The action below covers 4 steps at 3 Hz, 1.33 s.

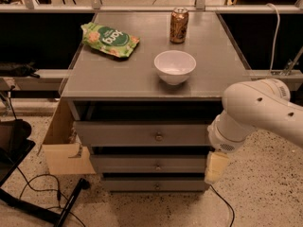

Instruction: Open top drawer

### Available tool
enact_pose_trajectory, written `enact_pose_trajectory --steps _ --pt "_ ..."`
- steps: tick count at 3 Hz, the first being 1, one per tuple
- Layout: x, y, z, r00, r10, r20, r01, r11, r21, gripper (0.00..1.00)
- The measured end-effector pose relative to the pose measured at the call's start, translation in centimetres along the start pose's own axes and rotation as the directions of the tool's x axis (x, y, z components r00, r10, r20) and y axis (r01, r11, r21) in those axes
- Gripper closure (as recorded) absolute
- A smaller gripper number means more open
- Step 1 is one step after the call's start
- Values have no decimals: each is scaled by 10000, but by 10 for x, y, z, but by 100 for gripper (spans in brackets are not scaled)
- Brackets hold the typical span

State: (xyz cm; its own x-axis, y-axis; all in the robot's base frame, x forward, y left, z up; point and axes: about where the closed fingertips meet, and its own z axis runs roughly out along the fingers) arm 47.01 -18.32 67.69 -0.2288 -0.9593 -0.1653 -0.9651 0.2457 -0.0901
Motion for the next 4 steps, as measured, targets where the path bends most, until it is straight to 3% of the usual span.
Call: enact_pose_trajectory --steps 1,2,4 --pt "0 0 0 10000 0 0 0 10000 0 0" --pt "-4 2 -6 9999 -164 -17 164 9992 359 0" --pt "-29 -34 -21 9963 -810 -284 842 9859 1447 0"
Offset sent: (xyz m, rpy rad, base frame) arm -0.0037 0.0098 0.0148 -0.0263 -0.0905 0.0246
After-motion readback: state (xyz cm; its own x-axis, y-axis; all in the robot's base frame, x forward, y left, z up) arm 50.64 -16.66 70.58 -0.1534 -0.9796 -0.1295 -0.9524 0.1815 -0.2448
